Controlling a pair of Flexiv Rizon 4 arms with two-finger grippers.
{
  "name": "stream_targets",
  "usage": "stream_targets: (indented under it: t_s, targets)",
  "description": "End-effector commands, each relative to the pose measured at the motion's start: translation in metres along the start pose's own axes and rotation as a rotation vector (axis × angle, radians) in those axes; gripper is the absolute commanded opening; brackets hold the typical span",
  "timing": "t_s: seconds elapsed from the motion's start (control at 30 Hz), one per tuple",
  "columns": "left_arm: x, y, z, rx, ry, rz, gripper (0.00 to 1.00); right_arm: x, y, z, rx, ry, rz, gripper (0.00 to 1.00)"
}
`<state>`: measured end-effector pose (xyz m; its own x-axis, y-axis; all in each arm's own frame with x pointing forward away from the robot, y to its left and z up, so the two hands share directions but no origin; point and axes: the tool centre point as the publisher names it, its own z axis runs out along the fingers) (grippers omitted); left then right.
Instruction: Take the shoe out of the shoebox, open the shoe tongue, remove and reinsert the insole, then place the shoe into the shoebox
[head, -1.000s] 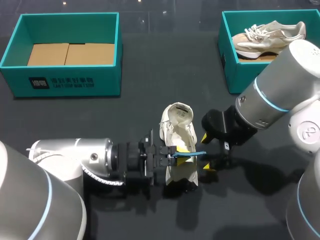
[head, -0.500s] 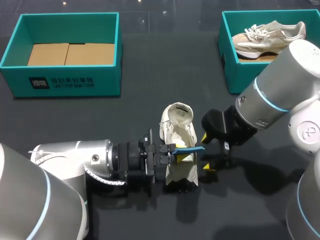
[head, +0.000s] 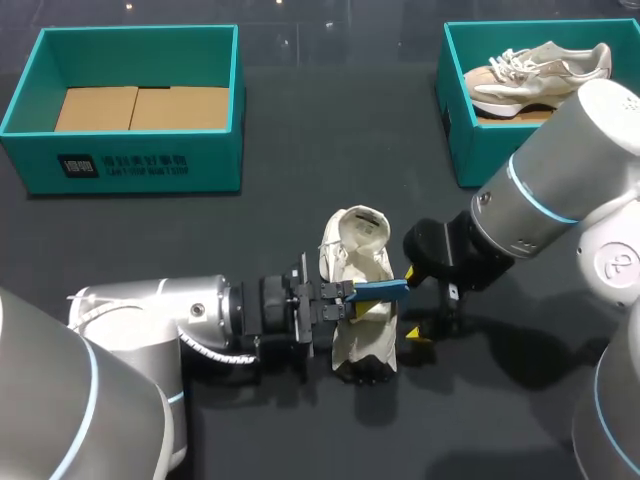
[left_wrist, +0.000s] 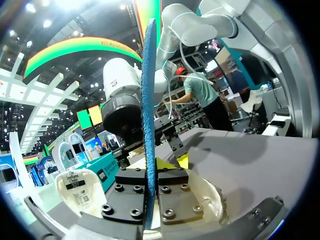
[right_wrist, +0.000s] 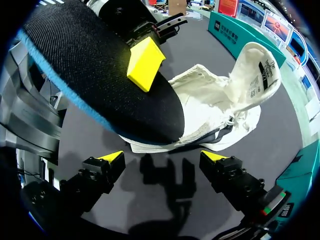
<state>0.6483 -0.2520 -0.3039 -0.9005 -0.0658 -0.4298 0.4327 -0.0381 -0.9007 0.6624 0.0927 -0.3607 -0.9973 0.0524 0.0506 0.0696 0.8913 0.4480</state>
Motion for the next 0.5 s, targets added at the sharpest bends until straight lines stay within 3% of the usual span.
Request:
stream_targets:
  t_s: [0.03,0.5]
  targets:
    - [0.0,0.004,0.002,-0.008,0.005,0.009,0.0,0.001,0.0,0.001,0.001,-0.003,0.001,1.0]
    - [0.001,0.019,-0.009,-0.069,0.004,0.042,0.0,0.001,0.0,0.001,0.001,-0.003,0.001,1.0]
